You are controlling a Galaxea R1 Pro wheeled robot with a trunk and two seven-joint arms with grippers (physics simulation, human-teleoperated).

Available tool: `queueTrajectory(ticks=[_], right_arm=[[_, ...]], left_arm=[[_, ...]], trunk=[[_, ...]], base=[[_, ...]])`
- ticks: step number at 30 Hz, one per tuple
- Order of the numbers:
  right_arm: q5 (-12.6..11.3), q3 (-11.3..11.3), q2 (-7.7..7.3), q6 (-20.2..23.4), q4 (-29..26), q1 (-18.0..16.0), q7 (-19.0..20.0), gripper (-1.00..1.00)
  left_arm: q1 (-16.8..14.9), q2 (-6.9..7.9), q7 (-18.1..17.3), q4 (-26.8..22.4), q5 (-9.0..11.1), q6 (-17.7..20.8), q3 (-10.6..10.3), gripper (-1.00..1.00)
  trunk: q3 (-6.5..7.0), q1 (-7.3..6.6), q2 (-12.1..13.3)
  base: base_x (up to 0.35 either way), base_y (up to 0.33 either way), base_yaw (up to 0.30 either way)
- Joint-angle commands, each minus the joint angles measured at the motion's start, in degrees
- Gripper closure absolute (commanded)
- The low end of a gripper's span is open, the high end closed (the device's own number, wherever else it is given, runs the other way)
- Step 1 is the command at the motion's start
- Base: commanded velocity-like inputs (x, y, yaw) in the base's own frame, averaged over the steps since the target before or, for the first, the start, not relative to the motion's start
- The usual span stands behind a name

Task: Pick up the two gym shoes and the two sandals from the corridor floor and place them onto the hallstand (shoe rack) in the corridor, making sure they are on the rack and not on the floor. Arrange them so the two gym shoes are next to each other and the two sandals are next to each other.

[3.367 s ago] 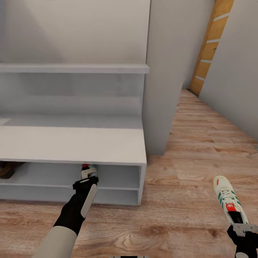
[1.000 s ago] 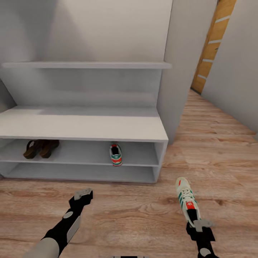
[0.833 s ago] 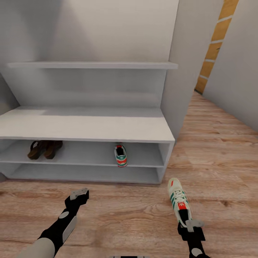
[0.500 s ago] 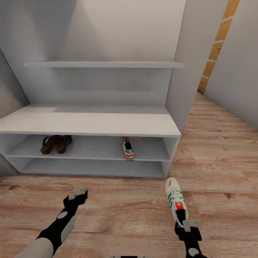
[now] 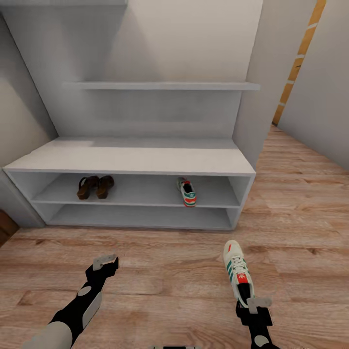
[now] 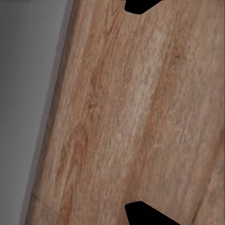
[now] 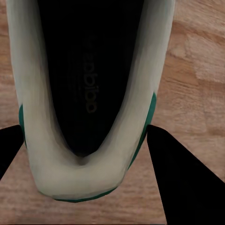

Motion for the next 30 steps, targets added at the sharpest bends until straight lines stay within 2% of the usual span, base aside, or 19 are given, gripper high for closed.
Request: queueTrajectory(ticks=[1,8,20,25,30], right_arm=[[-0.02,0.02,0.00,-0.03,-0.01,0.00,-0.03,1.00],[-0.02,0.02,0.09,-0.03,0.00,0.00,-0.03,1.00],[-0.02,0.02,0.09,-0.03,0.00,0.00,-0.03,1.00],[-0.02,0.02,0.09,-0.03,0.02,0.00,-0.03,1.00],[-0.02,0.02,0.09,-0.03,0.04,0.00,-0.03,1.00]], left_arm=[[0.00,0.01,0.00,0.00,0.00,0.00,0.00,-1.00],[0.01,0.03,-0.06,0.00,-0.02,0.00,0.00,-1.00],[0.02,0.03,-0.02,-0.02,-0.06,0.00,0.00,-1.00],[0.03,0.03,0.00,-0.03,-0.07,-0.39,0.00,-1.00],[0.04,0.02,0.00,0.03,-0.07,-3.79,0.00,-1.00]], trunk=[[0.00,0.00,0.00],[0.00,0.00,0.00],[0.00,0.00,0.00],[0.00,0.00,0.00],[0.00,0.00,0.00]], base=[[-0.058,0.320,0.000],[0.049,0.333,0.000],[-0.150,0.305,0.000],[-0.038,0.137,0.000],[-0.009,0.030,0.000]])
